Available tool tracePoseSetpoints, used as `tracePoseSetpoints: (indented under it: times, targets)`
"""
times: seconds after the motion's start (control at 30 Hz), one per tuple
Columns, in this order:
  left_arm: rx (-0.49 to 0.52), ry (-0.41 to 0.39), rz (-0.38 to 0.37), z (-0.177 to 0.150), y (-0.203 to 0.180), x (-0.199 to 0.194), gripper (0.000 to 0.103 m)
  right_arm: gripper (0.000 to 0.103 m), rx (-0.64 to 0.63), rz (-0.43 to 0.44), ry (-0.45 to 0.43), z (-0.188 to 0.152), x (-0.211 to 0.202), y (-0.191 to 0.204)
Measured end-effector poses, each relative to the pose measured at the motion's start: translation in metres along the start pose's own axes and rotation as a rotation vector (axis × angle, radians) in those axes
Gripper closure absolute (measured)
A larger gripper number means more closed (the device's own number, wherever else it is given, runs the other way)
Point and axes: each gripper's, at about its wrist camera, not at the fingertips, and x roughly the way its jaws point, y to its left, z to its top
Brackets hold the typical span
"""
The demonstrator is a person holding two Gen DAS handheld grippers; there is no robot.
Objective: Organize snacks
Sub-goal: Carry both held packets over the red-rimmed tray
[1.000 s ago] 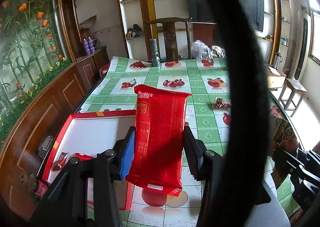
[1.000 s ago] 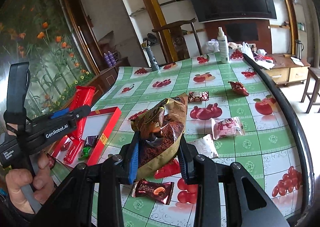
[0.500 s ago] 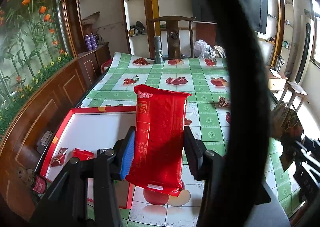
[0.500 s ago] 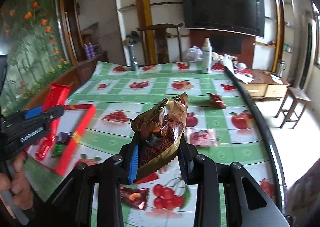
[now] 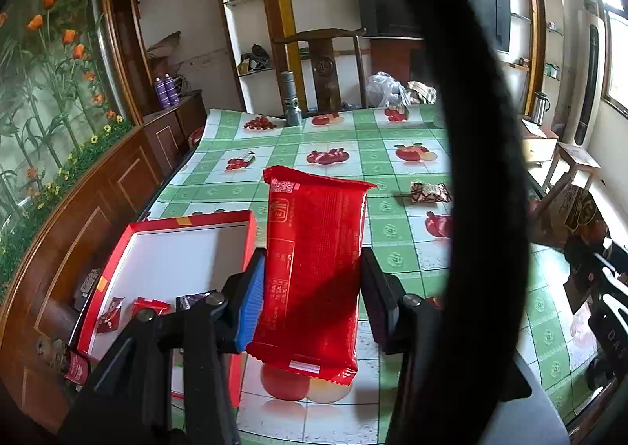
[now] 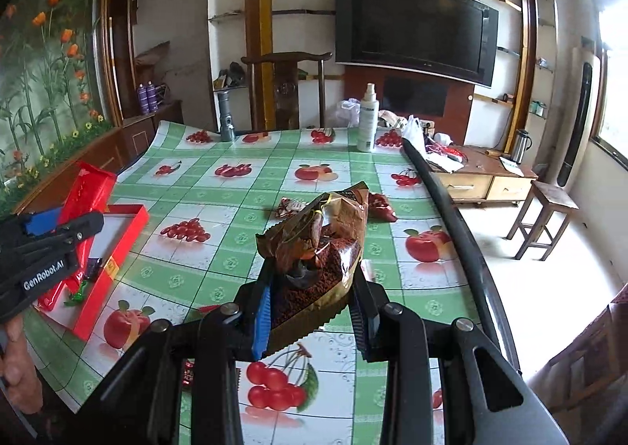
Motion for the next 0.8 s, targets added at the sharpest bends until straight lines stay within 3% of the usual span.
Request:
tracePoseSetpoints:
  times: [0.8]
  targets:
    - [0.038, 0.023, -0.006, -0.003, -0.024, 0.008, 0.055, 0.069, 0.009, -0.065, 0.0, -0.004, 0.001, -0.02]
